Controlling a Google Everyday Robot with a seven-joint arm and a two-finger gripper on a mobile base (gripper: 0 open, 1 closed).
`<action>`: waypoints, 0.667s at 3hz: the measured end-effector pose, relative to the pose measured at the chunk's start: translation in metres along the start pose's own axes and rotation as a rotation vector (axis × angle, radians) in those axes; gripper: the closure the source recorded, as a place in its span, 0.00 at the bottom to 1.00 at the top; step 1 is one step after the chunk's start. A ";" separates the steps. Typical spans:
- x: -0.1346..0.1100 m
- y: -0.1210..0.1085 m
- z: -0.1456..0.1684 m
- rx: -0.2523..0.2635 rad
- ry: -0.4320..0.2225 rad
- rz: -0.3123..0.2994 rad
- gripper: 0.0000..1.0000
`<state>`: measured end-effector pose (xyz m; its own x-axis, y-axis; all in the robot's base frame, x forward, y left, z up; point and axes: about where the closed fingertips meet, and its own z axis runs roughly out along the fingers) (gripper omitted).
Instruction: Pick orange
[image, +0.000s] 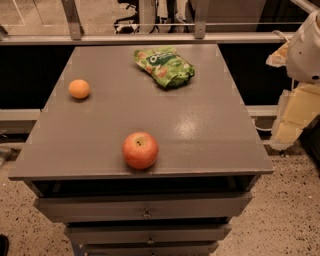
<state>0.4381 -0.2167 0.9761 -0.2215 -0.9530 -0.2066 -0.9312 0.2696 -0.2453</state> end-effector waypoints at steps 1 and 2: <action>0.000 0.000 0.000 0.000 0.000 0.000 0.00; -0.023 -0.012 0.012 0.013 -0.064 -0.013 0.00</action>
Offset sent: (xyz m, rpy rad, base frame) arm 0.0339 0.0323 -0.0102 0.0875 -0.0410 0.0416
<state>0.4583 -0.1961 0.9725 -0.1904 -0.9456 -0.2638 -0.9299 0.2599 -0.2605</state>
